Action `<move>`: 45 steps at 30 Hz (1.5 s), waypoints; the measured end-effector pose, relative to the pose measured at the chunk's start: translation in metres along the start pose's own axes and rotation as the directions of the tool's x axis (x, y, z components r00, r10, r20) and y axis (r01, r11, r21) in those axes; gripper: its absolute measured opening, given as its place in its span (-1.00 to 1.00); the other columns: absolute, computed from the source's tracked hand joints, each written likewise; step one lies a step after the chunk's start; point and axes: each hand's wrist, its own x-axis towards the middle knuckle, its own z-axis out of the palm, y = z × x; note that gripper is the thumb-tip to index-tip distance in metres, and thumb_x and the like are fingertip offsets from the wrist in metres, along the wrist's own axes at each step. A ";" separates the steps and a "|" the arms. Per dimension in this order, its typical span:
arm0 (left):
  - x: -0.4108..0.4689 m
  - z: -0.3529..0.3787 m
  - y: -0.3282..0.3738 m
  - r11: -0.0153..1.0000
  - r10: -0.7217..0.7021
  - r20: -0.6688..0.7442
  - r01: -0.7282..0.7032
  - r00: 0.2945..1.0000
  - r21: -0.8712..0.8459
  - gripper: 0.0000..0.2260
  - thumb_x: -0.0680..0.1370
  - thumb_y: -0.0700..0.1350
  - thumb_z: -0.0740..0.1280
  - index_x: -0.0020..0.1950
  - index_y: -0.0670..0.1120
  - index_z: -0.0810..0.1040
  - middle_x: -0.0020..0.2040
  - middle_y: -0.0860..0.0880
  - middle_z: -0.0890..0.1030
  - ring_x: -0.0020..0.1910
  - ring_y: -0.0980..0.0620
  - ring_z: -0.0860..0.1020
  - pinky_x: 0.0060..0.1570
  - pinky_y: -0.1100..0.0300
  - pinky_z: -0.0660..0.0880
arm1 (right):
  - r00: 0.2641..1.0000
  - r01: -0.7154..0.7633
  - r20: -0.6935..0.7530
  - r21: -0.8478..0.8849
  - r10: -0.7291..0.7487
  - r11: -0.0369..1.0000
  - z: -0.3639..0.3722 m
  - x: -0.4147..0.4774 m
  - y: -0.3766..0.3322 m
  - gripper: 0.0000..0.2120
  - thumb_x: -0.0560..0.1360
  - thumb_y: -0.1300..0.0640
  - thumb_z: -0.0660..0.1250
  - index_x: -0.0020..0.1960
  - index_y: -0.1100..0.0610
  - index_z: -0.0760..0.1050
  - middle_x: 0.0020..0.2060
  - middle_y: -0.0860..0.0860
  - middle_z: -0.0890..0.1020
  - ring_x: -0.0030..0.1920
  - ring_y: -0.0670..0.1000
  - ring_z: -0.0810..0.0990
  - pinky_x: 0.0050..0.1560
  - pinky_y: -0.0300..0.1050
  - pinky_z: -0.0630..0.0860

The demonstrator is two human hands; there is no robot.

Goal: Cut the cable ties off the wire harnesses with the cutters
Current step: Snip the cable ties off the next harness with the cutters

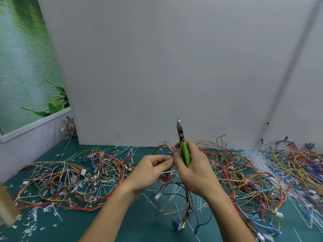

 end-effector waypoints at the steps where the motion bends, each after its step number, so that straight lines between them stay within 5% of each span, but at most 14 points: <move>1: 0.000 0.001 0.000 1.000 0.000 -0.025 0.000 1.000 -0.019 -0.82 0.63 -0.05 0.35 0.05 -0.08 0.72 -0.28 -0.06 0.61 -0.30 0.04 0.51 -0.26 0.26 0.47 | 1.000 -0.010 -0.010 0.006 0.010 1.000 -0.001 0.000 0.001 -0.89 0.62 0.12 0.36 0.08 -0.05 0.47 -0.23 -0.17 0.57 -0.23 -0.12 0.54 -0.25 -0.36 0.41; 7: 0.002 0.001 0.000 0.995 0.014 -0.138 -0.028 0.990 -0.096 -0.86 0.57 -0.08 0.41 0.04 -0.05 0.74 -0.29 -0.10 0.54 -0.35 0.06 0.42 -0.33 0.24 0.38 | 0.997 -0.077 -0.021 0.127 0.080 0.989 -0.009 0.002 0.001 -0.83 0.59 0.09 0.42 0.11 -0.09 0.48 -0.15 -0.13 0.66 -0.20 -0.01 0.68 -0.10 -0.01 0.63; 12: 0.001 -0.001 0.002 0.996 0.078 -0.165 -0.083 0.983 -0.029 -0.86 0.58 -0.05 0.40 0.04 0.00 0.75 -0.39 0.10 0.57 -0.36 0.13 0.44 -0.32 0.28 0.43 | 0.992 -0.099 -0.059 0.162 0.110 0.982 -0.012 0.005 0.001 -0.82 0.58 0.11 0.45 0.11 -0.06 0.52 -0.14 -0.16 0.68 -0.15 -0.06 0.70 -0.07 -0.14 0.65; 18: 0.002 0.004 -0.004 0.994 0.099 -0.199 -0.090 0.975 0.054 -0.88 0.59 -0.06 0.40 -0.05 0.00 0.74 -0.38 0.06 0.56 -0.35 0.11 0.47 -0.28 0.24 0.44 | 0.971 -0.202 -0.071 0.273 0.229 0.941 -0.011 0.005 0.000 -0.81 0.56 0.18 0.48 0.09 -0.05 0.57 -0.17 -0.08 0.72 -0.17 -0.06 0.72 -0.12 -0.21 0.64; 24: 0.001 0.010 -0.002 0.987 0.015 -0.058 -0.024 0.998 -0.156 -0.82 0.61 -0.04 0.35 0.16 0.03 0.71 0.12 0.01 0.72 0.16 0.06 0.64 0.10 0.04 0.58 | 0.955 -0.264 -0.018 0.411 0.297 0.873 -0.009 0.006 -0.002 -0.82 0.53 0.20 0.50 0.08 0.01 0.61 -0.18 -0.07 0.75 -0.16 -0.08 0.75 -0.16 -0.28 0.63; 26: 0.000 0.011 0.001 0.984 0.032 -0.040 -0.038 0.999 -0.173 -0.80 0.61 -0.02 0.36 0.19 0.04 0.70 0.17 0.02 0.70 0.21 0.08 0.62 0.09 0.11 0.57 | 0.956 -0.265 -0.002 0.420 0.293 0.868 -0.009 0.006 -0.001 -0.82 0.53 0.18 0.51 0.09 0.02 0.61 -0.16 -0.10 0.75 -0.13 -0.11 0.74 -0.15 -0.32 0.62; 33: 0.000 0.018 0.001 0.983 0.102 -0.164 -0.125 0.981 -0.136 -0.85 0.55 -0.13 0.45 0.07 0.03 0.75 0.03 0.01 0.74 0.05 0.15 0.68 -0.06 0.39 0.53 | 0.958 -0.241 -0.060 0.362 0.280 0.901 -0.010 0.008 0.002 -0.76 0.51 0.19 0.53 0.11 0.07 0.56 -0.20 -0.05 0.73 -0.16 -0.08 0.72 -0.08 -0.20 0.64; 36: 0.001 0.018 0.000 0.983 0.123 -0.174 -0.144 0.977 -0.117 -0.87 0.52 -0.15 0.48 0.01 0.04 0.76 -0.01 -0.01 0.75 0.02 0.11 0.70 -0.04 0.36 0.54 | 0.954 -0.265 -0.037 0.360 0.297 0.895 -0.013 0.008 0.005 -0.78 0.53 0.20 0.51 0.13 0.04 0.58 -0.14 -0.01 0.74 -0.11 -0.06 0.73 0.02 -0.10 0.66; 42: 0.002 0.017 -0.005 0.968 0.114 -0.151 -0.144 0.982 -0.206 -0.79 0.44 -0.07 0.49 0.04 -0.08 0.68 0.07 -0.11 0.73 0.10 -0.03 0.68 0.04 0.25 0.58 | 0.952 -0.293 0.053 0.450 0.302 0.843 -0.007 0.007 0.002 -0.83 0.57 0.25 0.45 0.11 0.06 0.59 -0.16 -0.05 0.75 -0.13 -0.07 0.74 -0.11 -0.24 0.64; 45: 0.001 0.017 -0.006 0.951 0.100 -0.123 -0.131 0.987 -0.280 -0.83 0.43 -0.05 0.49 -0.01 -0.07 0.69 0.02 -0.15 0.71 -0.02 -0.06 0.66 0.03 0.17 0.60 | 0.922 -0.372 0.140 0.580 0.362 0.725 -0.005 0.007 0.000 -0.83 0.58 0.29 0.41 0.15 0.14 0.59 -0.04 0.17 0.74 -0.08 0.10 0.73 0.07 0.10 0.66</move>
